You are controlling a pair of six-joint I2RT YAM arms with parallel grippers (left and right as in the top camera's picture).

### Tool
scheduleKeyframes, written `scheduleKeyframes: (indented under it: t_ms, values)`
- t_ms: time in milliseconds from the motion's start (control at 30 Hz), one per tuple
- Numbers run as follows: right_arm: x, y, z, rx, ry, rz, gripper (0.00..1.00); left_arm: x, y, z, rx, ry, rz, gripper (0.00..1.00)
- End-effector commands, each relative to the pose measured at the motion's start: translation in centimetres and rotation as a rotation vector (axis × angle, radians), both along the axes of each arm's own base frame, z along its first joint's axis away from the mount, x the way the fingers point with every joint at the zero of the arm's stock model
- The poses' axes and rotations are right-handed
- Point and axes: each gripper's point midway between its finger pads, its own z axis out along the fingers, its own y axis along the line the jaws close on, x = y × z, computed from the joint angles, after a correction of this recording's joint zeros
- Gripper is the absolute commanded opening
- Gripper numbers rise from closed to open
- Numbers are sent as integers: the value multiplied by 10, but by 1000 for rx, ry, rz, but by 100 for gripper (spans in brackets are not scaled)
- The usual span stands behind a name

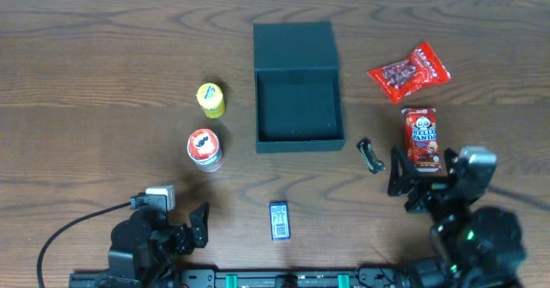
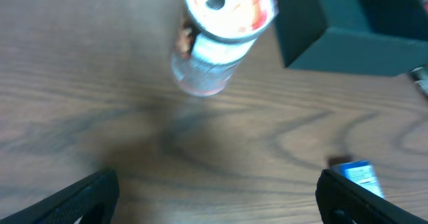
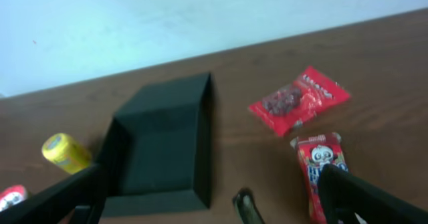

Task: Pack container
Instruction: 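Raise the right gripper and move it over the red Hacks bag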

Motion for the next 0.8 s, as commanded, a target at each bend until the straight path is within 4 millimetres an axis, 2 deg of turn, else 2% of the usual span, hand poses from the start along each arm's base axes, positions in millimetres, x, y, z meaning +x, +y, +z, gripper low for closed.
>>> scheduleKeyframes:
  t_ms: [0, 133, 200, 267, 333, 467, 600, 767]
  values:
    - [15, -6, 32, 93, 73, -94, 99, 2, -7, 5, -58, -12, -10, 95]
    - [47, -3, 62, 113, 205, -141, 99, 4, -9, 11, -87, -27, -2, 95]
    - [70, 3, 78, 89, 230, -130, 99, 3, -20, 21, -133, -49, -56, 95]
    - [87, 15, 84, 105, 250, -87, 99, -4, -38, 29, -222, -38, -136, 95]
    - [100, 17, 77, 90, 280, -89, 99, -9, -50, 35, -268, -39, -202, 95]
    - [124, 21, 56, 75, 333, -96, 99, -6, -47, 36, -256, -53, -183, 95]
    - [144, 25, 44, 73, 345, -96, 99, -10, -53, 38, -277, -49, -223, 95]
    - [150, 31, 36, 83, 373, -70, 99, -7, -29, 42, -196, -59, -90, 96]
